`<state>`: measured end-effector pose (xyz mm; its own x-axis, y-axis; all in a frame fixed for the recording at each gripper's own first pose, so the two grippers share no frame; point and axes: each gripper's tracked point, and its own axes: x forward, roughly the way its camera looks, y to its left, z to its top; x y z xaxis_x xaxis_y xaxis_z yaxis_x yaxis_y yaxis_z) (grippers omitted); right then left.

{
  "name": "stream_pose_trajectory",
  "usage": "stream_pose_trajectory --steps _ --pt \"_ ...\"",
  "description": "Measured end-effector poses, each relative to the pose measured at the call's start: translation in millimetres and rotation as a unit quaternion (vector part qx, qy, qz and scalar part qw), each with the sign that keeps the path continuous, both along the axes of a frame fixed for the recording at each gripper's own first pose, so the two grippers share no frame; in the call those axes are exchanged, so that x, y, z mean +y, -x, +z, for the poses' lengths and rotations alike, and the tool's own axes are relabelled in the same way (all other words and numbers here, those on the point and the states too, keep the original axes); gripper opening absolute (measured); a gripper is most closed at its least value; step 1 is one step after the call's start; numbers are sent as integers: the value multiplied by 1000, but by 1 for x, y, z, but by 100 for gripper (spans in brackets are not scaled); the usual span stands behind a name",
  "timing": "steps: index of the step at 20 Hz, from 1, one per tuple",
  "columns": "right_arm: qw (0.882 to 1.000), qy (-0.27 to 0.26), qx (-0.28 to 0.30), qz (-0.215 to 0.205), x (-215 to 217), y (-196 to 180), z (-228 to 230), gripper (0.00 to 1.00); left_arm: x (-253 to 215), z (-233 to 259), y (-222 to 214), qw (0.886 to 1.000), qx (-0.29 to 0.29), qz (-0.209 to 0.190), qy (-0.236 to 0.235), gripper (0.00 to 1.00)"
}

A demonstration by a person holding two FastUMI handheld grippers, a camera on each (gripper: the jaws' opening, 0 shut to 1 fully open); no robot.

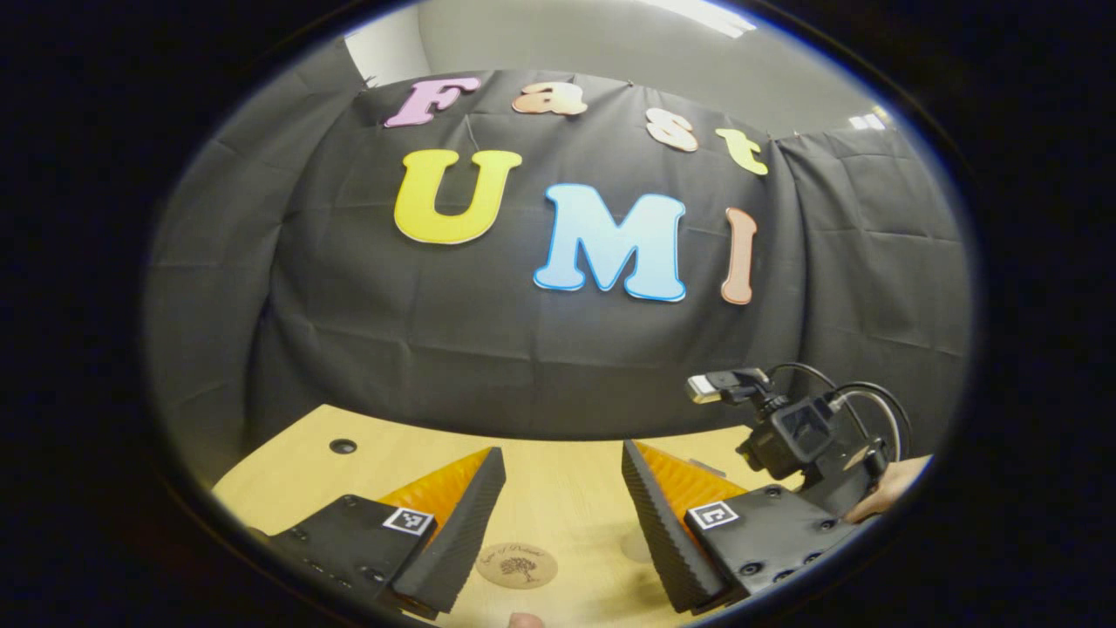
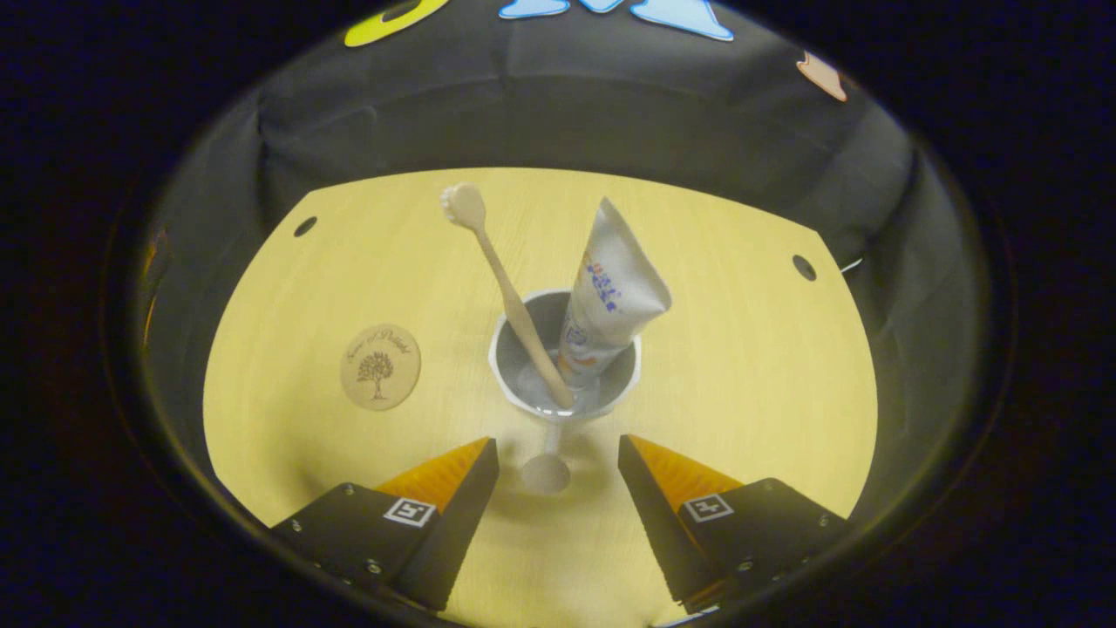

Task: Put the toothbrush and toothpaste on the desktop into the cup, then pick up the cup and place it on the coaster on the desktop.

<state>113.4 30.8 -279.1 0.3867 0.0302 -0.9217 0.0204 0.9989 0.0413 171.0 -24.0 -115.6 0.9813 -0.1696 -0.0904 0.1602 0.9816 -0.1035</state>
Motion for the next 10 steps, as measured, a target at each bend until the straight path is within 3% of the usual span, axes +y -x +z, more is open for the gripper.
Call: stream_pose_trajectory --steps 10 --pt "996 20 79 17 6 -13 -26 84 12 -14 10 1000 24 -7 6 90"
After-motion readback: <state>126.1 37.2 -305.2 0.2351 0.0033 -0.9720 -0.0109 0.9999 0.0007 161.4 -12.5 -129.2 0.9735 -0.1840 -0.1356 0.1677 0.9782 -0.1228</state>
